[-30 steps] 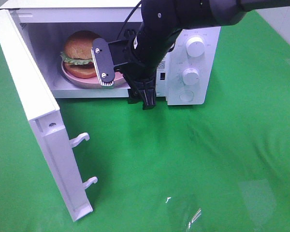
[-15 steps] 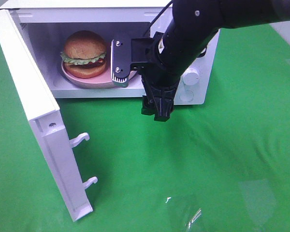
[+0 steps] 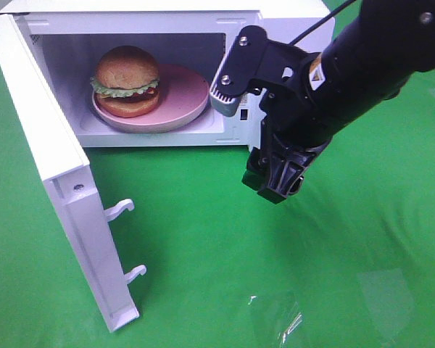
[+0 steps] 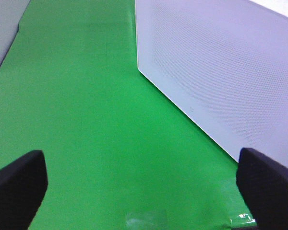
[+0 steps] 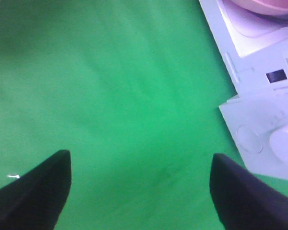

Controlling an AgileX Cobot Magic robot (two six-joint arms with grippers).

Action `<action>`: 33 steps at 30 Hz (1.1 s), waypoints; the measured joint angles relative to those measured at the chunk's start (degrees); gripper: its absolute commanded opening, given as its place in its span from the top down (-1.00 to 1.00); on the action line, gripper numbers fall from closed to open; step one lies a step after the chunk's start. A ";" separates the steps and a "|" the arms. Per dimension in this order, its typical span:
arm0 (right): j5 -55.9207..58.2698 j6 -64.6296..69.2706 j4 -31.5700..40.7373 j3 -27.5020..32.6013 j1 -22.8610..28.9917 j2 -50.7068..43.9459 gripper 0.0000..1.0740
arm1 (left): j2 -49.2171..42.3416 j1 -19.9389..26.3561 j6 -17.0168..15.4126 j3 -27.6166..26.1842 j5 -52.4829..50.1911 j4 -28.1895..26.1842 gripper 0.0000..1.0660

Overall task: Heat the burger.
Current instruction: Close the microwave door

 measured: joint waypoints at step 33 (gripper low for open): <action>27.27 20.80 1.15 10.31 0.00 -22.52 -0.42 | 0.00 0.00 0.00 0.00 0.00 0.00 -0.87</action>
